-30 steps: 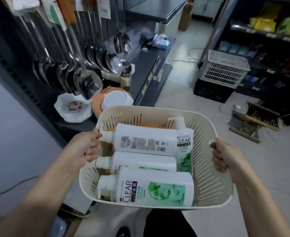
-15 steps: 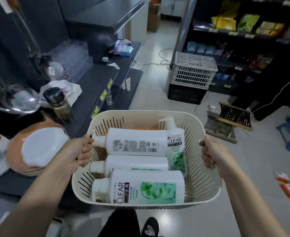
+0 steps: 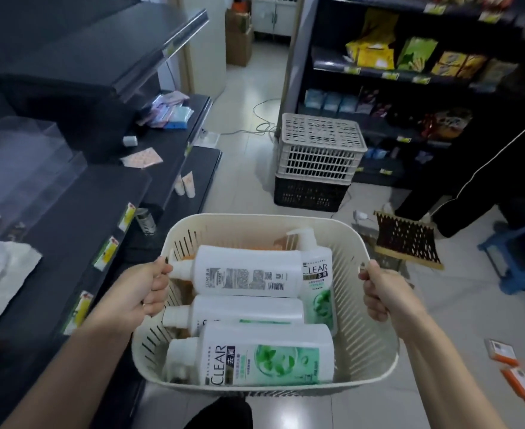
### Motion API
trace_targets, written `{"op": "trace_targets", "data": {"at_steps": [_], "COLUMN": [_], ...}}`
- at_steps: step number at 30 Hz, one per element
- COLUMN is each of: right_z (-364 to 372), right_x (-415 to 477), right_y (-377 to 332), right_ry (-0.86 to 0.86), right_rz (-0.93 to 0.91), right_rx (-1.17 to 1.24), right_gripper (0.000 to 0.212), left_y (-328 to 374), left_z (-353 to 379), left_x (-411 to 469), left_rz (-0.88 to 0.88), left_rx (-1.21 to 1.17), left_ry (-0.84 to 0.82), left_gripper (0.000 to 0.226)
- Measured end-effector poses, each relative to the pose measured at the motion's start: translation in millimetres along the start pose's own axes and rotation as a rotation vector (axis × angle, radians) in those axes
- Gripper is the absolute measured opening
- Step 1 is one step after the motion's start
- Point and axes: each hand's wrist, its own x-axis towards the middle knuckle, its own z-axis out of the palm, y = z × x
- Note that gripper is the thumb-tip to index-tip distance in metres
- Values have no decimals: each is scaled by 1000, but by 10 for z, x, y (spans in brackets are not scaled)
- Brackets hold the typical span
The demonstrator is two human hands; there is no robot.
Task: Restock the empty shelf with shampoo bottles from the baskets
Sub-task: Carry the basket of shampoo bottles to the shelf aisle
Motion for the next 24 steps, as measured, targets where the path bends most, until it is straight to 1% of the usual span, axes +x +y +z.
{"op": "trace_targets", "data": {"at_steps": [8, 10, 18, 24], "right_z": [-125, -185, -499, -638], "right_x": [1343, 1715, 3285, 4300], "right_y": [-889, -1113, -2048, -2785], "right_ry": [89, 93, 47, 102], "right_rz": [33, 28, -5, 53], "right_rx": [47, 55, 29, 43], "right_gripper": [33, 35, 32, 32], "left_y": [1101, 1356, 2136, 2835], "left_z": [975, 1266, 2375, 3111], "left_x": [1299, 1606, 2759, 3570], "left_rz": [-23, -32, -31, -49], "left_rx": [68, 69, 129, 117], "left_ry": [-65, -89, -58, -93], "left_gripper": [30, 31, 28, 29]}}
